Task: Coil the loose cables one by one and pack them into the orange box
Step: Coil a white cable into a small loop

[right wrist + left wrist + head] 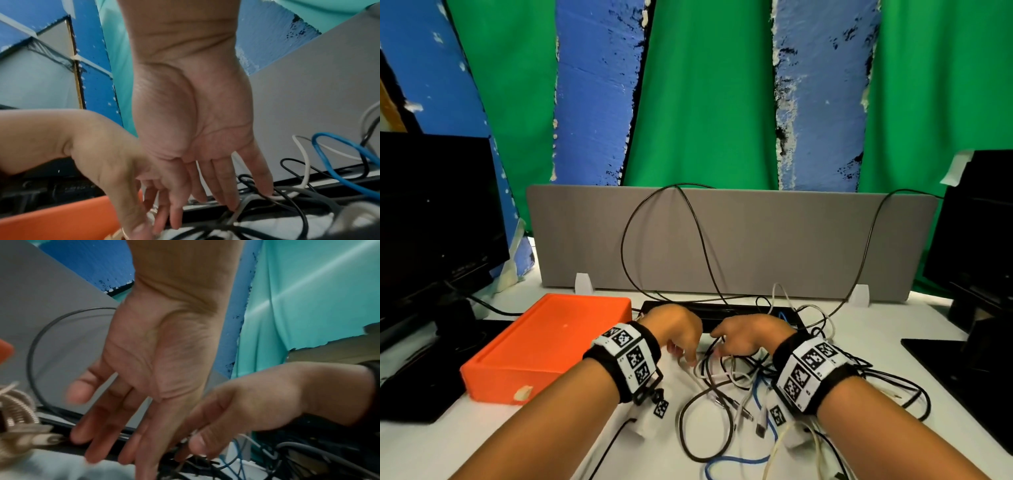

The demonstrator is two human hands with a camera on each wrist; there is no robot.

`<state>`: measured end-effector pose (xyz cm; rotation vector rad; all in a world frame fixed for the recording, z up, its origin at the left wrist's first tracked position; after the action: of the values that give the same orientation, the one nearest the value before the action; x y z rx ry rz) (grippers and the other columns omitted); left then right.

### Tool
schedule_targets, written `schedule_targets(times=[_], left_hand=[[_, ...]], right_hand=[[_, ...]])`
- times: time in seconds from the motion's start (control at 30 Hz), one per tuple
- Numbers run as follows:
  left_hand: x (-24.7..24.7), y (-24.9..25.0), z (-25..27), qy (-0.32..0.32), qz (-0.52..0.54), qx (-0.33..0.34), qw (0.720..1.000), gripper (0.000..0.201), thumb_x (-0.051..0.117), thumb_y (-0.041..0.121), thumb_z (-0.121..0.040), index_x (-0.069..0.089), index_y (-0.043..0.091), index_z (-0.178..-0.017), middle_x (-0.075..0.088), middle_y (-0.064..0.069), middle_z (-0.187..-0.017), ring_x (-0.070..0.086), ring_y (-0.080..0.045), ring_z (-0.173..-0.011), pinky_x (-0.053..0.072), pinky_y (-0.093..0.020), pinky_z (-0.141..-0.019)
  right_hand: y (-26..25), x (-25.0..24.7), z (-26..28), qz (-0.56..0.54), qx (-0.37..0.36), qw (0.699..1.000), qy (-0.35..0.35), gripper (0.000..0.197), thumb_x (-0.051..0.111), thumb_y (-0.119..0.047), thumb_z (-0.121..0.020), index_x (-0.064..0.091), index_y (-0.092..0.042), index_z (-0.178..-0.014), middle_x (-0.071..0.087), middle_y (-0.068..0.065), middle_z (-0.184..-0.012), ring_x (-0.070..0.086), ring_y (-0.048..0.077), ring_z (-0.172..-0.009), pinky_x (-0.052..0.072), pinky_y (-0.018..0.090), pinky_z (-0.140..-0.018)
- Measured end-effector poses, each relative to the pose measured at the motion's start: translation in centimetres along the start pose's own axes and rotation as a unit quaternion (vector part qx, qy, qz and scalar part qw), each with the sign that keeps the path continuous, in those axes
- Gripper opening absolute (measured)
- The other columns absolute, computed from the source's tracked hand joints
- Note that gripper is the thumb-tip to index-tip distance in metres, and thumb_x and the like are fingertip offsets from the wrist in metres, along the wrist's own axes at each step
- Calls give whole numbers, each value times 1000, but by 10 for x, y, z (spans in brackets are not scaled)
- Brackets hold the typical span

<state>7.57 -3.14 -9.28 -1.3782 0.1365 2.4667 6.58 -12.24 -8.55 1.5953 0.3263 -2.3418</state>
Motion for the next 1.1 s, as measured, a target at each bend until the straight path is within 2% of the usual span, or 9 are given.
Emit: schedule_targets(times=[0.1, 0.23, 0.4, 0.57, 0.73, 0.83, 0.93, 1.0, 1.1], left_hand=[[-11, 16, -3, 56, -12, 22, 998, 37, 64, 51, -86, 65, 14, -90, 64, -3, -90, 59, -21, -76, 51, -34, -70], [5, 17, -6, 4, -41, -15, 999, 32, 65, 47, -84, 67, 16, -78, 64, 1, -78, 60, -19, -75, 54, -38, -82], [-25, 28, 18, 177, -100, 12, 979, 35, 68, 35, -85, 66, 11, -111, 67, -5, -103, 65, -27, -96, 52, -34, -75], [9, 75, 18, 40, -32, 143, 988, 47, 76, 41, -80, 61, 22, -121, 58, 3, -113, 55, -21, -104, 50, -38, -87], [-23, 78, 27, 139, -3, 190, 972, 18, 64, 24, -92, 69, 15, -106, 66, -2, -106, 57, -19, -90, 44, -30, -73], [-65, 69, 49, 244, 151, 247, 926, 9, 59, 22, -96, 66, 15, -96, 62, 4, -76, 57, -14, -68, 43, -27, -62], [-104, 56, 73, 368, 278, 287, 840, 6, 60, 25, -98, 60, 21, -94, 56, 10, -78, 51, 3, -65, 42, -22, -65], [-120, 52, 88, 428, 323, 303, 788, 12, 58, 25, -98, 61, 14, -94, 57, 2, -87, 51, -4, -75, 43, -25, -72], [-127, 55, 102, 436, 432, 343, 711, 23, 52, 21, -101, 58, 0, -96, 60, -5, -83, 55, -15, -76, 49, -36, -76]], right_hand=[[6, -17, 4, -18, -11, 999, 44, 36, 46, -27, -102, 58, -20, -136, 60, 4, -136, 57, 25, -120, 45, 37, -99], [15, -40, 18, -50, -6, 994, 93, 32, 47, -28, -101, 64, -21, -127, 64, 3, -128, 59, 26, -118, 46, 43, -102], [23, -44, 36, -82, -5, 992, 100, 40, 48, -34, -102, 57, -22, -139, 57, -1, -143, 53, 22, -128, 41, 42, -109], [24, -48, 50, -94, -14, 990, 101, 40, 45, -32, -105, 56, -17, -140, 57, 3, -142, 54, 23, -126, 41, 39, -107], [40, -49, 51, -157, -21, 977, 143, 34, 47, -37, -103, 62, -25, -132, 66, -1, -124, 58, 16, -99, 42, 41, -105], [49, -62, 56, -239, -55, 944, 223, 28, 45, -35, -105, 69, -23, -115, 71, -3, -105, 65, 17, -95, 50, 40, -95], [65, -85, 75, -393, -84, 851, 339, 25, 48, -32, -104, 71, -23, -99, 71, -4, -80, 65, 11, -74, 54, 38, -80], [69, -96, 92, -477, -104, 789, 374, 27, 52, -34, -103, 71, -22, -89, 57, -5, -61, 53, 12, -58, 50, 38, -64], [58, -111, 118, -542, -148, 740, 370, 26, 56, -38, -101, 70, -19, -89, 44, -11, -55, 39, 8, -52, 40, 28, -47]])
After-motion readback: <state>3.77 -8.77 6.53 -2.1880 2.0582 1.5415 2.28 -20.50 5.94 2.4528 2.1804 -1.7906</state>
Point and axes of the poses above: each hand's wrist, its own z-axis away from the middle knuckle, its own x-axis out of the palm, y = z × x, the point moved 9 cm from there along -z, towards the middle knuckle
